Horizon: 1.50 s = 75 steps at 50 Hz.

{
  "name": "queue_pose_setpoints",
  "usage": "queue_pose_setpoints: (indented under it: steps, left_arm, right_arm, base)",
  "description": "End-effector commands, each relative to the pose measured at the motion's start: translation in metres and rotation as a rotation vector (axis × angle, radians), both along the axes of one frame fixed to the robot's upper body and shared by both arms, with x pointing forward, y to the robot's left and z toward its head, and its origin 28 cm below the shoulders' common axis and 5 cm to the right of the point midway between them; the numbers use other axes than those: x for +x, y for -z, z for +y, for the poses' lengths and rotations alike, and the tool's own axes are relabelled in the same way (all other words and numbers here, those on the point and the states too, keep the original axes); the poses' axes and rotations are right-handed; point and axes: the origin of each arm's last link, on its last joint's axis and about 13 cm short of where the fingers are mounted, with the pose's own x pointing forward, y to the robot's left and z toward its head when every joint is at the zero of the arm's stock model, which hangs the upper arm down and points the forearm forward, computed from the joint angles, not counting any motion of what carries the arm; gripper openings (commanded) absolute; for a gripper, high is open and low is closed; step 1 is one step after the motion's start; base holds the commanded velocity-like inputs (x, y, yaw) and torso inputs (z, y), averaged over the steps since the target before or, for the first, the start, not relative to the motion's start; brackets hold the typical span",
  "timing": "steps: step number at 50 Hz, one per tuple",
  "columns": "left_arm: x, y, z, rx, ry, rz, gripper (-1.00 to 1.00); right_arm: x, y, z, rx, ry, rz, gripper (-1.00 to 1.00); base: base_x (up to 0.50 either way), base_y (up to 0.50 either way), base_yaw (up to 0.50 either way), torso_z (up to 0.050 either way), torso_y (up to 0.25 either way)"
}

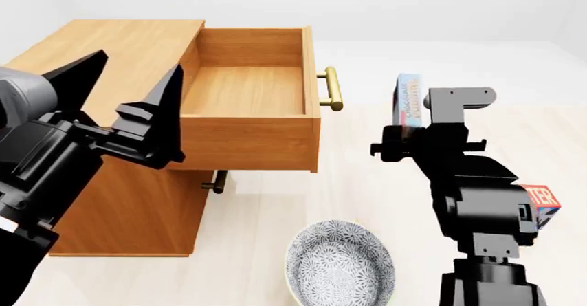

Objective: Put the chocolate pudding in the top drawer of the cabinet and close it.

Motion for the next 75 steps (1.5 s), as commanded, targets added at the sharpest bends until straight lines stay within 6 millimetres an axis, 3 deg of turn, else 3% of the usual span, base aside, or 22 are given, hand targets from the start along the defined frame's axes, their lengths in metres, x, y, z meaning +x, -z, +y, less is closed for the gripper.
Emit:
queue_pose_setpoints:
  steps: [1,25,35,59,75]
  left_arm:
    - [-0.001,0.0,0.001,0.001,-0.005,-0.004,1.0]
    - [-0.008,-0.002,0.006,-0.013,-0.015,-0.023,1.0]
    - [-0.019,-0.003,0.02,-0.024,-0.081,-0.066,1.0]
    - [-0.017,0.009,0.034,-0.049,-0.135,-0.058,1.0]
    - [-0.027,0.006,0.042,-0.058,-0.135,-0.046,1.0]
  right_arm:
    - [-0.026,-0.034,0.002,-0.03,-0.019,-0.125,-1.0]
    - [-0.041,-0.082,0.021,-0.039,-0.138,-0.266,-1.0]
    - [-0.042,-0.088,0.027,-0.047,-0.174,-0.278,-1.0]
    - [-0.027,-0.114,0.056,-0.034,-0.318,-0.304,-1.0]
    - [-0.018,-0.126,0.076,-0.009,-0.407,-0.306,-1.0]
  base:
    - [0.0,0.0,0.0,0.0,0.0]
    - [0.0,0.0,0.0,0.0,0.0]
    - [0.0,0.0,0.0,0.0,0.0]
    - [0.0,0.0,0.0,0.0,0.0]
    - [0.0,0.0,0.0,0.0,0.0]
